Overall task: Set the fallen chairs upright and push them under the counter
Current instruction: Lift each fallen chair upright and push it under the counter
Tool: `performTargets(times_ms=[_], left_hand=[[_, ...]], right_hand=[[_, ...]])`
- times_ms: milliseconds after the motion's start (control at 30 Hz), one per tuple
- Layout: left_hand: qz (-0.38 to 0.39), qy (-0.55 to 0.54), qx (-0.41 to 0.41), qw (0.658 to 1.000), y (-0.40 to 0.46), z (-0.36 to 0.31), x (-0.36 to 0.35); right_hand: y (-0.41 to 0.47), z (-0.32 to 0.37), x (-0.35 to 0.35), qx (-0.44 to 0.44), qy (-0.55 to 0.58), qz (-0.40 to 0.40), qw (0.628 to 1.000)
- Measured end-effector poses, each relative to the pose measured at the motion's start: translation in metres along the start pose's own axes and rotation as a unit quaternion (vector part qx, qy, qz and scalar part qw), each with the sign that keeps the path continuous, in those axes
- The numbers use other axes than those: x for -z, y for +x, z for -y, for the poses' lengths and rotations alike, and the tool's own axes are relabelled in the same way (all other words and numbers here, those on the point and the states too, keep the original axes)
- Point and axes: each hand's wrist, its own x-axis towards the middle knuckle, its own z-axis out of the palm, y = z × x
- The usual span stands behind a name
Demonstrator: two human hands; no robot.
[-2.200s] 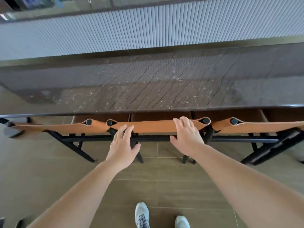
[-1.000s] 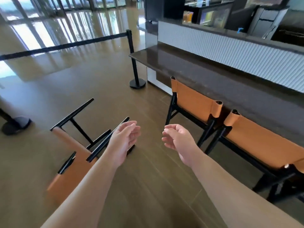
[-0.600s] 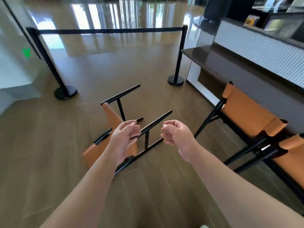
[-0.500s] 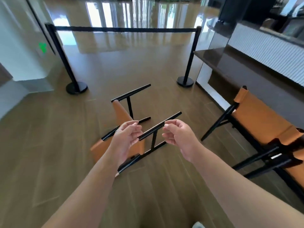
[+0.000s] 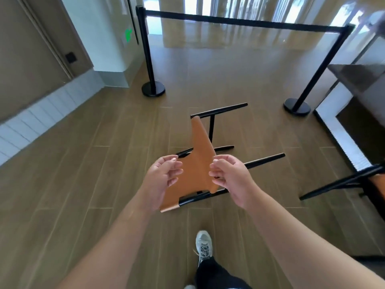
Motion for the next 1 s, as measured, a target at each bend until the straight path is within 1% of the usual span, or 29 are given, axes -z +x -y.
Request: performTargets(times_ms=[100, 300, 467, 633, 767, 1000], left_hand=[[-0.038, 0.000, -0.005, 0.999, 0.015, -0.013, 0.008], [-0.083, 0.046, -0.021, 0.995, 0.060, -0.055, 0.002], [-0.087, 0.061, -0.031, 0.994, 0.092, -0.071, -0.007], [-0.099, 0.057, -0.023, 0.993, 0.108, -0.082, 0.003], [-0.100, 0.045, -0.025, 0.994, 0.124, -0.096, 0.027], [-0.054, 0.052, -0.008, 0.997, 0.189, -0.120, 0.083]], right_hand=[[0.035, 0.008, -0.014, -0.023, 0.013, 0.040, 0.999], [0.101, 0.038, -0.022, -0.036, 0.038, 0.088, 0.995], [0.141, 0.047, -0.019, -0.053, 0.050, 0.105, 0.992], [0.167, 0.053, -0.035, -0.071, 0.058, 0.111, 0.990], [0.183, 0.058, -0.063, -0.082, 0.051, 0.116, 0.989], [0.222, 0.069, -0.127, -0.077, 0.038, 0.094, 0.992]])
